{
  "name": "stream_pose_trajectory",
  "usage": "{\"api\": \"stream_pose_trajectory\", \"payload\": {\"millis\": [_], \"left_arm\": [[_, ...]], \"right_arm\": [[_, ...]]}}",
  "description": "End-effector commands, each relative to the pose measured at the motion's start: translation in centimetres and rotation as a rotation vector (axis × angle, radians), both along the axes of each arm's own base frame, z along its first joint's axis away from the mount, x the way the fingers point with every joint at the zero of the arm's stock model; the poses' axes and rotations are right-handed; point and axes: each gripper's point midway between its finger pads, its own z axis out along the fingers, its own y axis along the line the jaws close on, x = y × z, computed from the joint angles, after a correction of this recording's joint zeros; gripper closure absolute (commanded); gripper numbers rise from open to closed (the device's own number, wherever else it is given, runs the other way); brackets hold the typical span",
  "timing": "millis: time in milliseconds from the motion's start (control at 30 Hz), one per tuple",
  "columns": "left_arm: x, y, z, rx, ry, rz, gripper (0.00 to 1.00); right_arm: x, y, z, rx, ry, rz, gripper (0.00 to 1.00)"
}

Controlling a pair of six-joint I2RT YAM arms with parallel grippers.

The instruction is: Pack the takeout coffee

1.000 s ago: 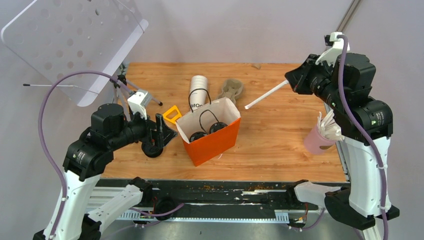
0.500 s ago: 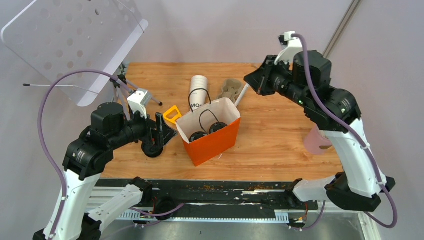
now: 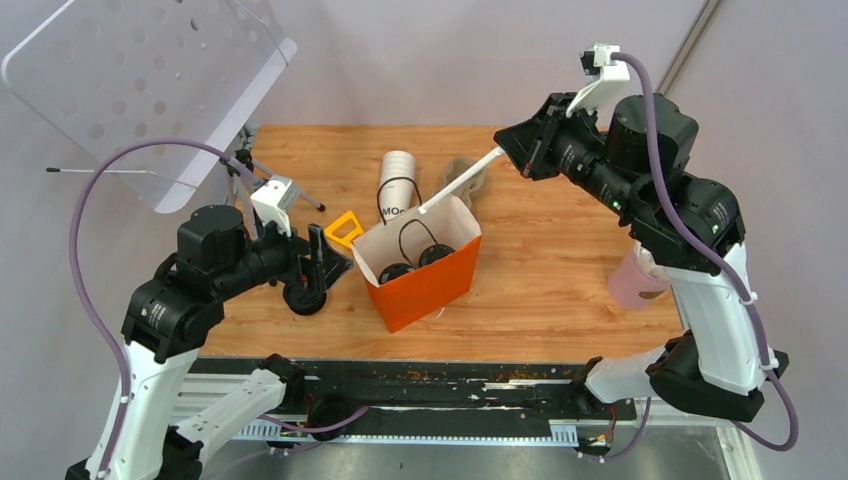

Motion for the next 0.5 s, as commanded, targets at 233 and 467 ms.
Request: {"api": "stream_pose_trajectory", "payload": {"millis": [233, 467], "left_arm": [[-0.1, -0.1, 0.8, -0.005, -0.035, -0.016, 0.0], [-0.2, 0.1, 0.6, -0.004, -0.039, -0.007, 0.0]], "right_arm": [[-1.7, 1.4, -1.3, 0.07, 0.06, 0.052, 1.0], [-0.9, 5.8, -5.0, 0.102, 0.12, 0.141, 1.0]]}}
